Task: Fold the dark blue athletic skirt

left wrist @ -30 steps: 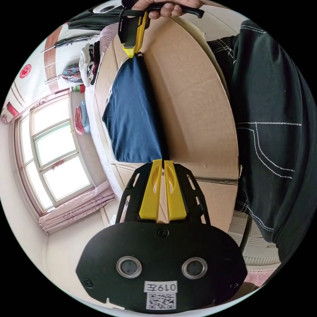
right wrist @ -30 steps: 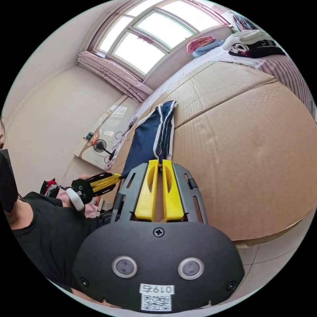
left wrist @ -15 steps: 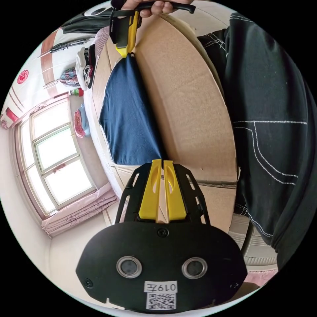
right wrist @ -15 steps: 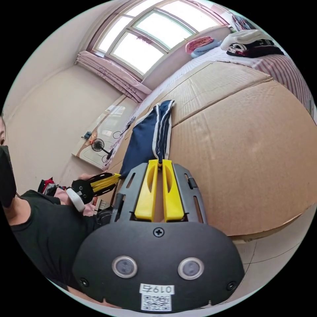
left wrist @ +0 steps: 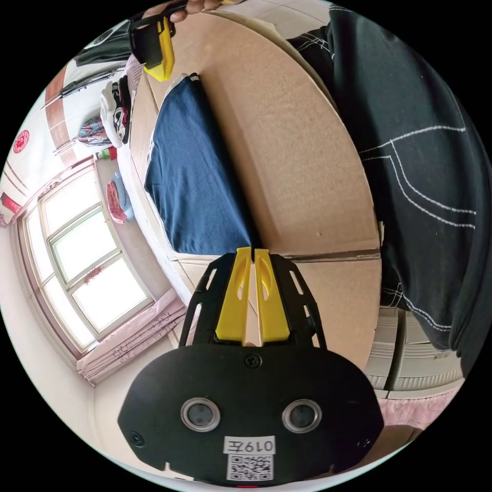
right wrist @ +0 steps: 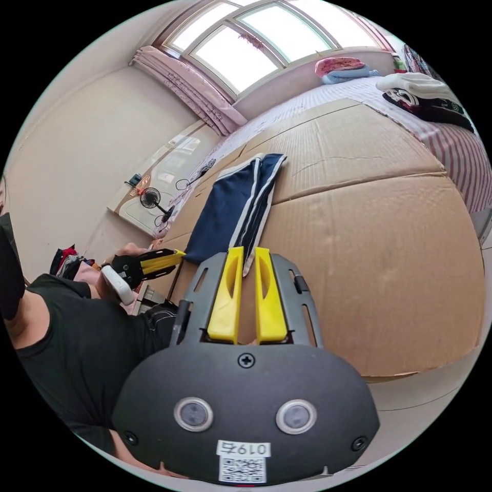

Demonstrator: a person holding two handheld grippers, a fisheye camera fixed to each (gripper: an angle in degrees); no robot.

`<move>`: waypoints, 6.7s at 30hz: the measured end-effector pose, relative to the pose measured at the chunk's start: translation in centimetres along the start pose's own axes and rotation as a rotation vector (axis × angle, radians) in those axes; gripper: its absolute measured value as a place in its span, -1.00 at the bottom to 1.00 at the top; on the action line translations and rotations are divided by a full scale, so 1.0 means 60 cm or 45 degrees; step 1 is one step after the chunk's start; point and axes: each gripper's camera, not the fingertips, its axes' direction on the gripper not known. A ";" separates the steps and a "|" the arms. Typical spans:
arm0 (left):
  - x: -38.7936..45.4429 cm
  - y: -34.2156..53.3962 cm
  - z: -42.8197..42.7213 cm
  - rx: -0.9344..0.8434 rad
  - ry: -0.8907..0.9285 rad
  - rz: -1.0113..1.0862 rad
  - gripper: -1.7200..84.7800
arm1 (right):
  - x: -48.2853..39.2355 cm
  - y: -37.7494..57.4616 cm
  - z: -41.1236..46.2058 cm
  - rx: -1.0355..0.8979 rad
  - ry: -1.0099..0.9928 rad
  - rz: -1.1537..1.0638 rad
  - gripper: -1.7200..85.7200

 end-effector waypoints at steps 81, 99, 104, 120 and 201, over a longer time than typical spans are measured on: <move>-0.008 0.040 0.081 -0.044 -0.123 -0.071 -0.93 | -0.041 -0.005 0.036 -0.148 -0.082 0.068 -0.81; 0.027 0.037 0.080 -0.061 -0.230 -0.066 -0.92 | -0.068 -0.003 -0.043 0.040 -0.026 -0.010 -0.97; 0.031 0.034 0.084 -0.110 -0.266 -0.149 -0.90 | -0.059 0.005 -0.049 0.096 -0.192 0.028 -0.96; 0.004 0.042 0.089 -0.108 -0.049 -0.498 -0.80 | -0.076 -0.029 -0.091 0.288 -0.306 -0.013 -0.98; -0.003 -0.049 -0.010 -0.181 -0.206 -0.415 -0.91 | 0.000 -0.003 -0.122 0.257 -0.339 0.044 -0.95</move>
